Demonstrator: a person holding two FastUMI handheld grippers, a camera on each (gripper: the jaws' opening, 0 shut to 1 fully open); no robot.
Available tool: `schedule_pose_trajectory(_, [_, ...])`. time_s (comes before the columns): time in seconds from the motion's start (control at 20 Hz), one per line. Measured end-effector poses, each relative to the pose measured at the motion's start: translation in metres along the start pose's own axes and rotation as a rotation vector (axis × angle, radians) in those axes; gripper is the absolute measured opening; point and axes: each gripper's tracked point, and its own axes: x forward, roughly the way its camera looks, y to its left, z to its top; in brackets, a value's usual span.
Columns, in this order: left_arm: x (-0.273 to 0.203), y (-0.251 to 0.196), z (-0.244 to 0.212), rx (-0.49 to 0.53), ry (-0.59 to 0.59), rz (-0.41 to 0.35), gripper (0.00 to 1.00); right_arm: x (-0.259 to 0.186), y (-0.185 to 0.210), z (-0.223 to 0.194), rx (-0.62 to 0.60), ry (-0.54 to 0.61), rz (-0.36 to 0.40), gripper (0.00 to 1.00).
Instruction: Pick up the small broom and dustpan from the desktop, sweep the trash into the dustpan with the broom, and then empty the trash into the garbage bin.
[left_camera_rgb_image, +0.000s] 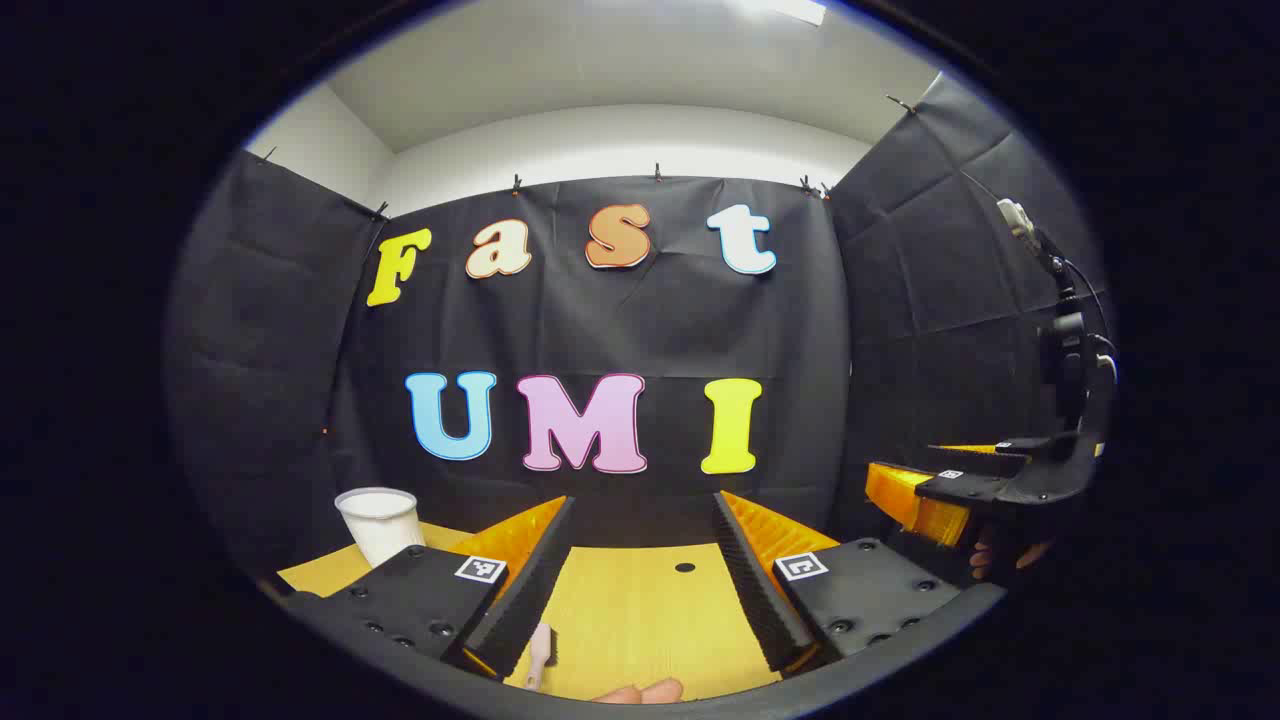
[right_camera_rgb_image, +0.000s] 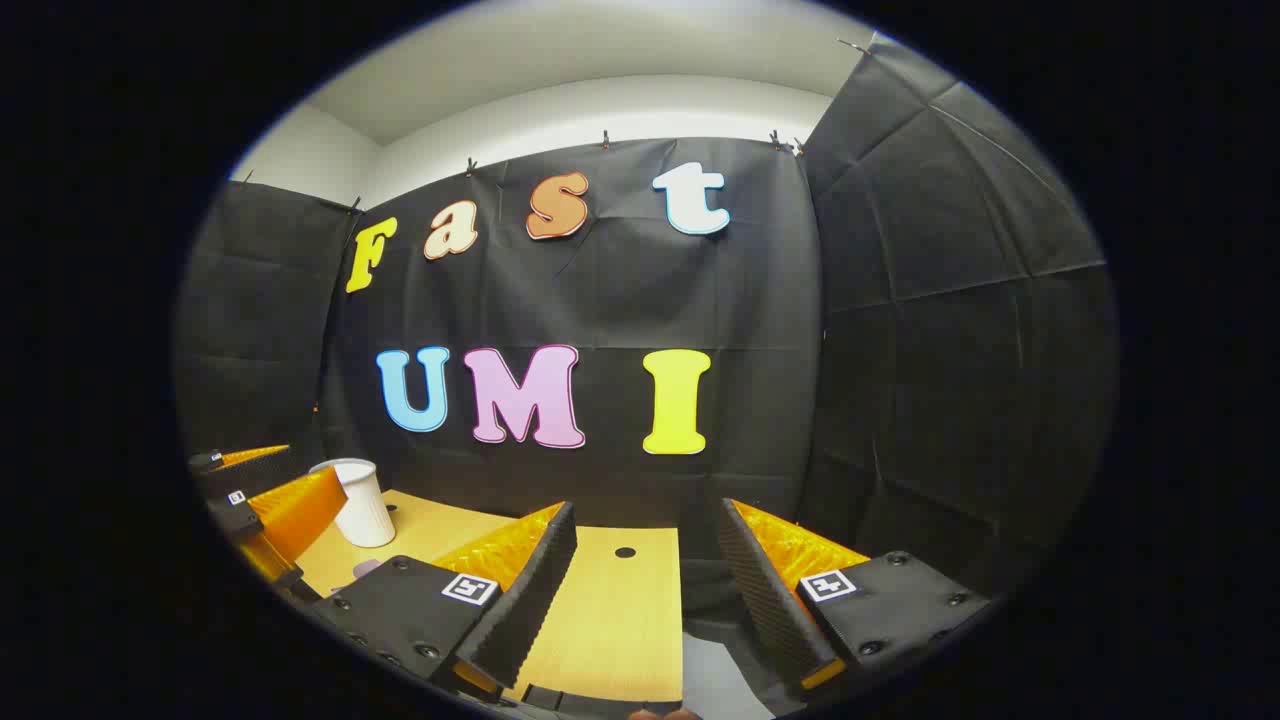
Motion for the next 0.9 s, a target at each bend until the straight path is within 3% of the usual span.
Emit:
schedule_pose_trajectory(0.35, [-0.011, -0.010, 0.022, -0.110, -0.079, -0.066, 0.80, -0.006, -0.005, 0.001, 0.008, -0.009, -0.012, 0.94])
schedule_pose_trajectory(0.9, [-0.014, -0.016, 0.028, -0.062, -0.109, -0.085, 0.80, -0.010, 0.003, 0.006, -0.007, -0.019, -0.003, 0.94])
